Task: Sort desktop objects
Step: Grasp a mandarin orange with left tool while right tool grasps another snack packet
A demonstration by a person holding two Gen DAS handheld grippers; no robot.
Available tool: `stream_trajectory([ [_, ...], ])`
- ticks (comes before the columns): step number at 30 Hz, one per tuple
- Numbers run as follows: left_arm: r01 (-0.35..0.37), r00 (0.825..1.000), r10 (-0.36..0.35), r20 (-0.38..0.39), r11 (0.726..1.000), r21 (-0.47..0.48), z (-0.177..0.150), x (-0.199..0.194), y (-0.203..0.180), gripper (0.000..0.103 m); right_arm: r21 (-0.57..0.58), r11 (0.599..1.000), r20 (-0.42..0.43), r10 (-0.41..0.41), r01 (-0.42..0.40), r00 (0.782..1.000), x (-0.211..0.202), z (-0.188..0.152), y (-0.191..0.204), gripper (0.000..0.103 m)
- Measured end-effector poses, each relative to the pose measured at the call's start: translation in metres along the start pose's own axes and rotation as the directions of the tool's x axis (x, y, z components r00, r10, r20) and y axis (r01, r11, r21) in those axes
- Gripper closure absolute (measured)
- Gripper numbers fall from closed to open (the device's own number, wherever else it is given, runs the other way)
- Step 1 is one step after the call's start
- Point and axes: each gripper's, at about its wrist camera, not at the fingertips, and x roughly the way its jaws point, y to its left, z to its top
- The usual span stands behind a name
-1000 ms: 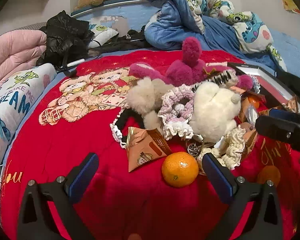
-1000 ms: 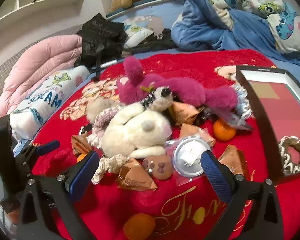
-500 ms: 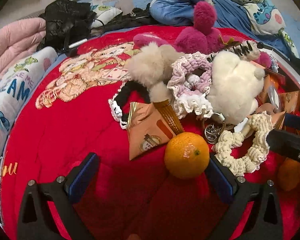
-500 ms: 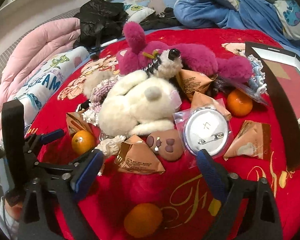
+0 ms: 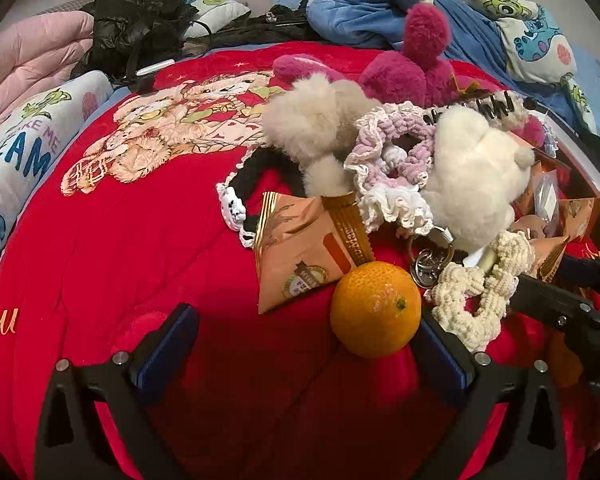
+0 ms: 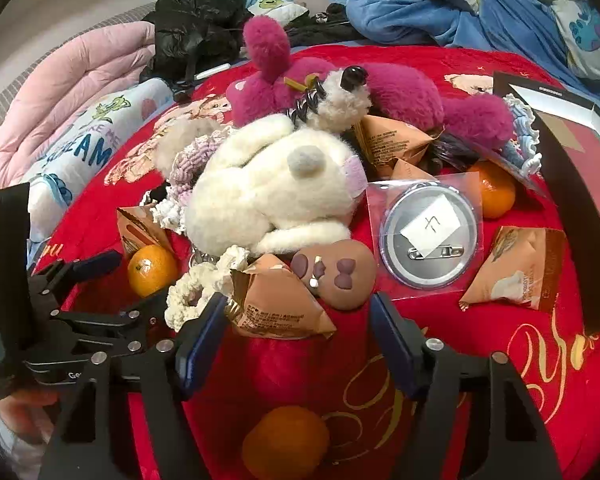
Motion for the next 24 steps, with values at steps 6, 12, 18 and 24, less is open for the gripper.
stream_trajectory([
  [6,0.019,1.000,-0.019,0.014,1.000,0.007,-0.001,-0.006,-0.002,0.012,0.009,1.000,0.000,-0.013,0.013,1.000,-0.003,-0.002,-0.003,0.053],
  [12,0.038,0.999,-0.039,0.034,0.999,0.036,-0.004,-0.015,-0.009,0.034,0.008,1.000,-0.003,-0.019,0.019,1.000,-0.005,-0.003,-0.002,0.056],
  [18,0.041,0.998,-0.043,0.045,0.999,0.026,-0.003,-0.018,-0.006,0.059,0.011,1.000,-0.006,-0.021,0.021,1.000,-0.007,-0.002,-0.001,0.056],
  [24,0.061,0.997,-0.062,0.050,0.998,0.026,-0.006,-0.022,-0.002,0.063,0.021,1.000,-0.002,-0.012,0.012,1.000,-0.011,0.000,-0.002,0.056],
])
